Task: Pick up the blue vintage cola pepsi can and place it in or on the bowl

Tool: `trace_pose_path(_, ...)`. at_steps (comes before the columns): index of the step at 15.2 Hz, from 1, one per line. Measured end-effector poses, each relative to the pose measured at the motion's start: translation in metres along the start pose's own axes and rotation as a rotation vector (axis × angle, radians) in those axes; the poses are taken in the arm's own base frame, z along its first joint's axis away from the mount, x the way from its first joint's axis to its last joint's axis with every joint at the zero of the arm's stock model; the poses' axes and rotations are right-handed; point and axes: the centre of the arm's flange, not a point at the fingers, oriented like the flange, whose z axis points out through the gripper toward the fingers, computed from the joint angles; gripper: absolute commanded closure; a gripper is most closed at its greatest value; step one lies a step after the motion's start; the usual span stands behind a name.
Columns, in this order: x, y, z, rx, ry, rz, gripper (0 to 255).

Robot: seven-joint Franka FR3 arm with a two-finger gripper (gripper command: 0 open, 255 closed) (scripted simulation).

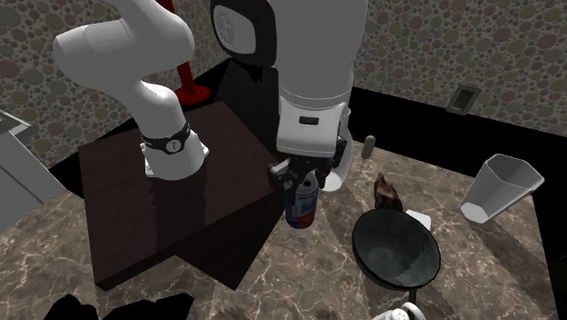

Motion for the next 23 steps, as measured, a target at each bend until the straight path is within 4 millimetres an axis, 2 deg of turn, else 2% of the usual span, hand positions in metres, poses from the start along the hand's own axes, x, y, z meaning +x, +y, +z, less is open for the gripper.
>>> trace_pose_path(9, 0.005, -0.006, -0.043, 0.000, 0.000, 0.000, 255)
trace_pose_path(13, 0.039, -0.033, -0.055, -0.001, 0.000, 0.000, 255)
trace_pose_path(23, 0.132, -0.128, -0.078, 0.001, -0.001, -0.002, 255)
